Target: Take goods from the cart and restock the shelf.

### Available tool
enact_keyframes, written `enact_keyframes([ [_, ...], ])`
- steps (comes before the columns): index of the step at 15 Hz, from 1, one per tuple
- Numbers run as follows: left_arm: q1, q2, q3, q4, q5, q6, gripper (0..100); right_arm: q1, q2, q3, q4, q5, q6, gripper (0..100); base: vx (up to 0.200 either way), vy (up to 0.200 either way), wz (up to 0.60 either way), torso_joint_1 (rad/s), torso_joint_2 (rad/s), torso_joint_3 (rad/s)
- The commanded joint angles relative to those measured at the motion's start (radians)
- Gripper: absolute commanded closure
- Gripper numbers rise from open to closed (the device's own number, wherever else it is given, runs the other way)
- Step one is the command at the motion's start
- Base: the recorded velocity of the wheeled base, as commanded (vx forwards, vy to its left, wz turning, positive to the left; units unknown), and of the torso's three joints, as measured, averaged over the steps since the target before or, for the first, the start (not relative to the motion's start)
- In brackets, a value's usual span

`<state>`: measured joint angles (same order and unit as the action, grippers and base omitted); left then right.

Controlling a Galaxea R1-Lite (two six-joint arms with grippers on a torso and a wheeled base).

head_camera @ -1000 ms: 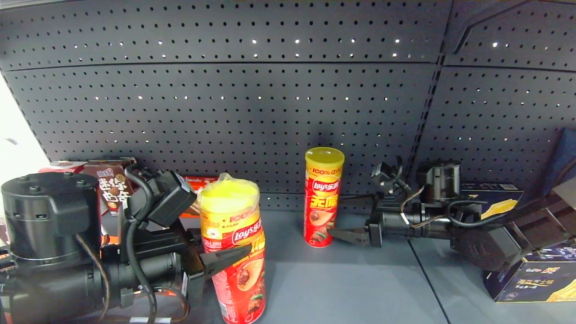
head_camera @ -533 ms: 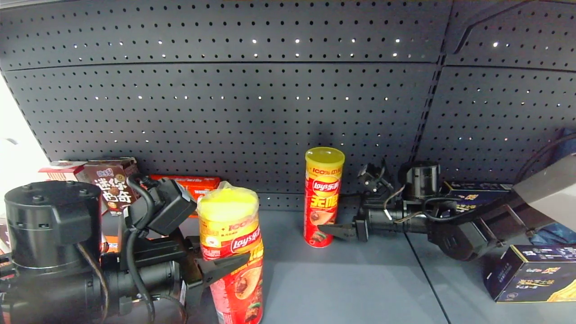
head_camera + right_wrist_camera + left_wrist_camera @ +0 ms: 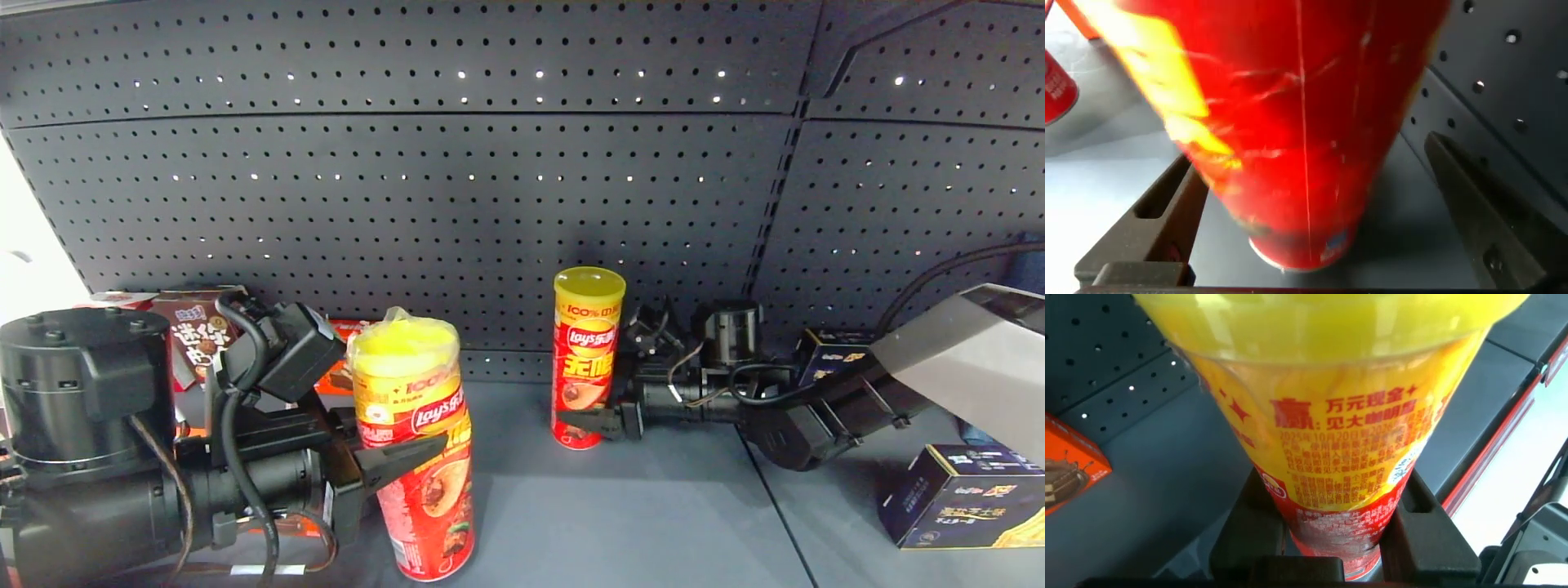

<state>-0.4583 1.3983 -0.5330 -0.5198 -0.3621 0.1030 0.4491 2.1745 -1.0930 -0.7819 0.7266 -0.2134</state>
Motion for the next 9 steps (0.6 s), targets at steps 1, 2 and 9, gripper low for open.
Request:
enact_keyframes([
  [1, 0.000, 0.002, 0.001, -0.002, 0.000, 0.000, 100, 0.002, 0.024, -0.013, -0.011, 0.016, -0.001, 100, 0.000, 0.000, 0.00, 0.000, 0.00, 0.000],
  [2, 0.000, 0.002, 0.002, -0.002, 0.000, 0.000, 100, 0.003, 0.033, -0.015, -0.025, 0.020, -0.001, 100, 0.000, 0.000, 0.00, 0.000, 0.00, 0.000],
  [9, 0.001, 0.002, -0.001, -0.003, 0.000, 0.000, 100, 0.014, -0.028, 0.016, -0.028, 0.011, 0.003, 100, 0.000, 0.000, 0.00, 0.000, 0.00, 0.000],
])
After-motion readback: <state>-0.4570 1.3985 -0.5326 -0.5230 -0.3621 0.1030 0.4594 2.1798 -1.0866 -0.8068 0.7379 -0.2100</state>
